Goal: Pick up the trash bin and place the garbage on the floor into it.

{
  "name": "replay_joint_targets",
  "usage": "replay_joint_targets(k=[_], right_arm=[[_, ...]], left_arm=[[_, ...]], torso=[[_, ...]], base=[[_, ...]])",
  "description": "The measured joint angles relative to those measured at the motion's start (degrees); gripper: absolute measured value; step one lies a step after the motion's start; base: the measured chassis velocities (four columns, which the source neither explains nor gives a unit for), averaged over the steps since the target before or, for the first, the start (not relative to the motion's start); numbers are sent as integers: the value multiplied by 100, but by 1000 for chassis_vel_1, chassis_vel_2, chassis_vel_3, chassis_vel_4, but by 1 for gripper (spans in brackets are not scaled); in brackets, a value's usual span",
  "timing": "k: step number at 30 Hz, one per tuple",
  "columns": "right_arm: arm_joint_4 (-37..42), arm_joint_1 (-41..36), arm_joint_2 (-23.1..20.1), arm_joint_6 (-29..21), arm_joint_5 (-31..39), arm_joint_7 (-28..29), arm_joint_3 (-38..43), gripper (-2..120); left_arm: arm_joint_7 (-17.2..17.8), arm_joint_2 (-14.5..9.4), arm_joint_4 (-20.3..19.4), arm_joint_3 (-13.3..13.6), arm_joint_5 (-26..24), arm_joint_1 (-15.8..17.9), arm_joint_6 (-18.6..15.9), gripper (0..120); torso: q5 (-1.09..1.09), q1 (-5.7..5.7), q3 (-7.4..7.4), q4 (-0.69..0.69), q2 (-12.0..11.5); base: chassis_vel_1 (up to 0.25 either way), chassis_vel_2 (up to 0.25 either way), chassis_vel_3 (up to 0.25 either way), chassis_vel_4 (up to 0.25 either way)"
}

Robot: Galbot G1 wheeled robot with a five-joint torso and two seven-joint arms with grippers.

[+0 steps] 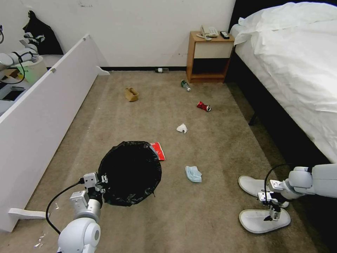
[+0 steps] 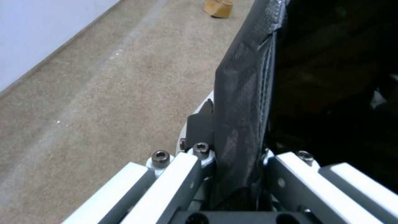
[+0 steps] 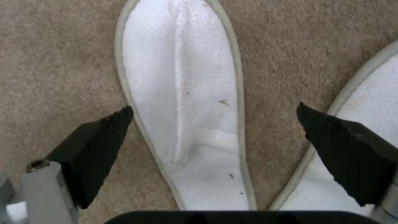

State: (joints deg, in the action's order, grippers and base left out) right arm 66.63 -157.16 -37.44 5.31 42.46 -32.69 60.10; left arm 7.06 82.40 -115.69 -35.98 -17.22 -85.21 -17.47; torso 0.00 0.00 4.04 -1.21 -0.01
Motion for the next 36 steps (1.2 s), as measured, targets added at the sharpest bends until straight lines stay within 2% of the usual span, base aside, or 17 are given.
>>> replay_joint_targets(k=[36], right_arm=[[-425, -524, -309, 93, 71, -44, 276, 100]], left_arm=[[-42, -35, 111, -62, -23, 19, 59, 2]], torso=[[0, 0, 0, 0, 0]], base=[[0, 0, 0, 0]])
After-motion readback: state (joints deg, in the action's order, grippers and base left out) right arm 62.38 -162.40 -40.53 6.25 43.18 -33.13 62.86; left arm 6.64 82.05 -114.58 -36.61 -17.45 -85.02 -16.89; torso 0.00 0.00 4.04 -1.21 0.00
